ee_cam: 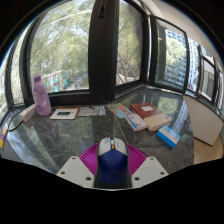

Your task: Arrange mouse

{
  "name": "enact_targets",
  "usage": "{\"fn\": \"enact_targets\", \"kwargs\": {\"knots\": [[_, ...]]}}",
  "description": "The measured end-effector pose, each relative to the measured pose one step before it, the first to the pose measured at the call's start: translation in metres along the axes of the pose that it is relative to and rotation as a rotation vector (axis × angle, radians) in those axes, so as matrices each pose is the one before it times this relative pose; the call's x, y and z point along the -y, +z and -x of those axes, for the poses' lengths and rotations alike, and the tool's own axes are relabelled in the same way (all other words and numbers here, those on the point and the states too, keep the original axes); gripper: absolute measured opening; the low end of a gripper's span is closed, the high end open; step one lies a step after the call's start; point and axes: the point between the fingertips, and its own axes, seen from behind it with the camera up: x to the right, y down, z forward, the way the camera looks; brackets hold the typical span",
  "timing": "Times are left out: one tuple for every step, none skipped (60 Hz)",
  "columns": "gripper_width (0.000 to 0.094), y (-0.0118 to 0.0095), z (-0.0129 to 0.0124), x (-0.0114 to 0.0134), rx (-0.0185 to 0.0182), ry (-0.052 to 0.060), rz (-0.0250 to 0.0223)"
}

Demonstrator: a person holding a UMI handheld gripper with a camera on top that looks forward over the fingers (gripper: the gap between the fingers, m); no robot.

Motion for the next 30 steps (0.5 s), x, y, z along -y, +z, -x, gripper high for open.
{"fn": "enact_targets", "kwargs": {"knots": [[0.0379, 0.00339, -0.00304, -0.00729, 0.00037, 0.0020, 0.01632], [0.0383, 0.00312, -0.00232, -0.00646, 0.00163, 0.0037, 0.01355], [0.0391, 0.00291, -0.00198, -0.00667, 0.00306, 0.0037, 0.01346], [0.0400, 0.00310, -0.00128, -0.00672, 0.00381, 0.0034, 0.01369], [0.0414, 0.00215, -0.00128, -0.00614, 0.00452, 0.0027, 0.01441], [0.0426, 0.00492, -0.00162, -0.00580, 0.00362, 0.0012, 0.01206], [0.0440, 0.00142, -0.00159, -0.00813, 0.00309, 0.0008, 0.00759], [0.0454, 0.00113, -0.00065, -0.00484, 0.00373, 0.0024, 0.01019], [0.0465, 0.00105, -0.00068, -0.00459, 0.00349, 0.0024, 0.01089], [0.0478, 0.00053, -0.00050, -0.00435, 0.00269, 0.0035, 0.01130], [0.0490, 0.00069, -0.00076, -0.00407, 0.00190, 0.0026, 0.01113], [0.0503, 0.00047, -0.00063, -0.00369, 0.00122, 0.0012, 0.00993], [0.0506, 0.00035, -0.00083, -0.00331, 0.00051, 0.0009, 0.00744], [0.0511, -0.00031, -0.00029, -0.00059, -0.00183, 0.0001, 0.00764], [0.0523, 0.00071, -0.00029, -0.00241, 0.00059, 0.0006, -0.00217], [0.0540, -0.00040, 0.00008, -0.00093, 0.00156, 0.0008, -0.00109], [0.0563, -0.00099, -0.00046, -0.00075, -0.00179, -0.0004, 0.00006], [0.0597, -0.00112, -0.00011, -0.00067, -0.00019, -0.0020, 0.00006], [0.0642, -0.00291, 0.00004, 0.00059, 0.00094, -0.0027, 0.00392], [0.0700, -0.00197, 0.00061, -0.00016, 0.00127, -0.0030, -0.00104], [0.0760, -0.00208, 0.00050, 0.00021, 0.00071, -0.0024, -0.00231], [0.0816, -0.00338, 0.00038, 0.00077, -0.00068, -0.0017, -0.00530], [0.0862, -0.00293, 0.00010, 0.00113, -0.00166, -0.0017, -0.00508], [0.0864, -0.00330, 0.00026, 0.00121, 0.00000, -0.0022, -0.00593], [0.0853, -0.00350, -0.00116, 0.00128, -0.00630, -0.0019, -0.00587], [0.0845, -0.00430, -0.00069, 0.00144, -0.00633, -0.0020, -0.00503], [0.0847, -0.00532, -0.00074, 0.00278, -0.00416, -0.0033, -0.00145], [0.0851, -0.00628, -0.00007, 0.00120, -0.00587, -0.0028, -0.00517], [0.0853, -0.00510, -0.00059, 0.00140, -0.00586, -0.0027, -0.00624], [0.0855, -0.00538, -0.00048, 0.00162, -0.00525, -0.0016, -0.00631]]}}
